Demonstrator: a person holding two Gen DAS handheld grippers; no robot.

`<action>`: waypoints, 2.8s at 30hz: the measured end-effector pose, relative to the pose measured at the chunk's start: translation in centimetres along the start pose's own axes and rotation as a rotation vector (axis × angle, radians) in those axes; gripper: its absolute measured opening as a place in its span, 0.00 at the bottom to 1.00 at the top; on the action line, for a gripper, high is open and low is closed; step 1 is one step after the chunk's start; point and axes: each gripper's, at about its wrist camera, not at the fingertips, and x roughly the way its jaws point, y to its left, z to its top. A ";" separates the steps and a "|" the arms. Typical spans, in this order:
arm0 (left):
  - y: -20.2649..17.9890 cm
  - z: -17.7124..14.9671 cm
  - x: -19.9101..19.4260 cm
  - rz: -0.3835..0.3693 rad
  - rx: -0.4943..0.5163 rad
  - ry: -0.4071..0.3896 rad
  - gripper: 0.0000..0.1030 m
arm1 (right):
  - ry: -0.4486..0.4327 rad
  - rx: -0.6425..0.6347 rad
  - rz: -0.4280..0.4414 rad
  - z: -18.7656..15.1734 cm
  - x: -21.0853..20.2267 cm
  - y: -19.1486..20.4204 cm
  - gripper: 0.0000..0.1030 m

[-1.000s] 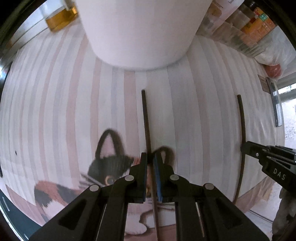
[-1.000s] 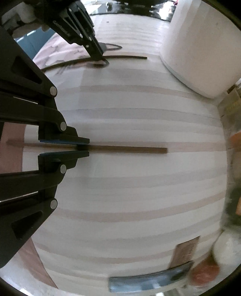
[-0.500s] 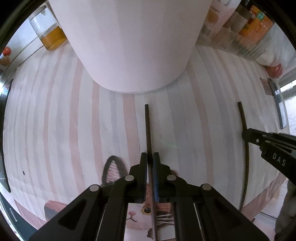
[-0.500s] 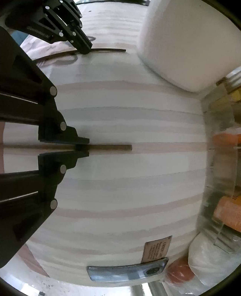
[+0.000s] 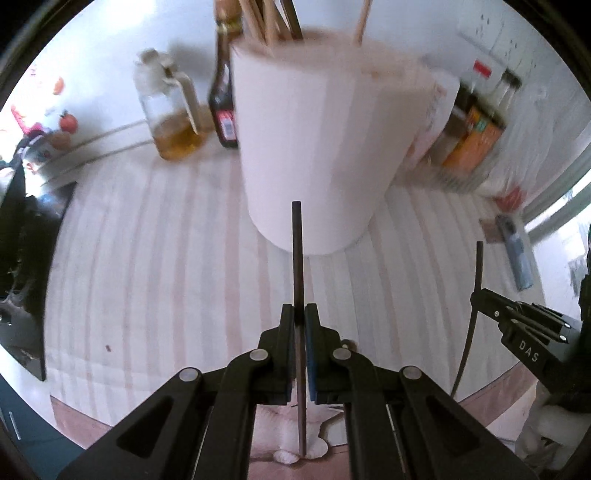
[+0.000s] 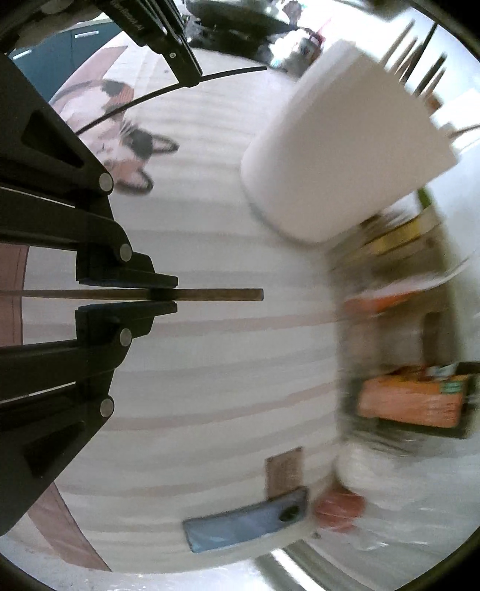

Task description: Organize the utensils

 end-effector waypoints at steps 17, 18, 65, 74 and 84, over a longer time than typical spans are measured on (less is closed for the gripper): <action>0.2 5.1 -7.7 0.038 -0.017 -0.263 0.02 | -0.386 -0.054 0.077 1.9 -11.4 0.6 0.06; 0.2 5.5 -8.2 0.034 -0.020 -0.277 0.02 | -0.404 -0.056 0.083 2.3 -12.2 0.9 0.06; -15.9 1.9 10.3 0.147 0.855 0.058 0.72 | -0.129 0.420 0.067 -1.8 -8.9 -17.9 0.06; -19.3 1.7 16.9 0.173 1.131 0.223 0.72 | -0.044 0.569 0.030 -6.8 -4.6 -22.6 0.06; -21.1 3.2 17.5 0.053 1.175 0.338 0.30 | -0.028 0.604 0.043 -6.1 -4.1 -23.1 0.06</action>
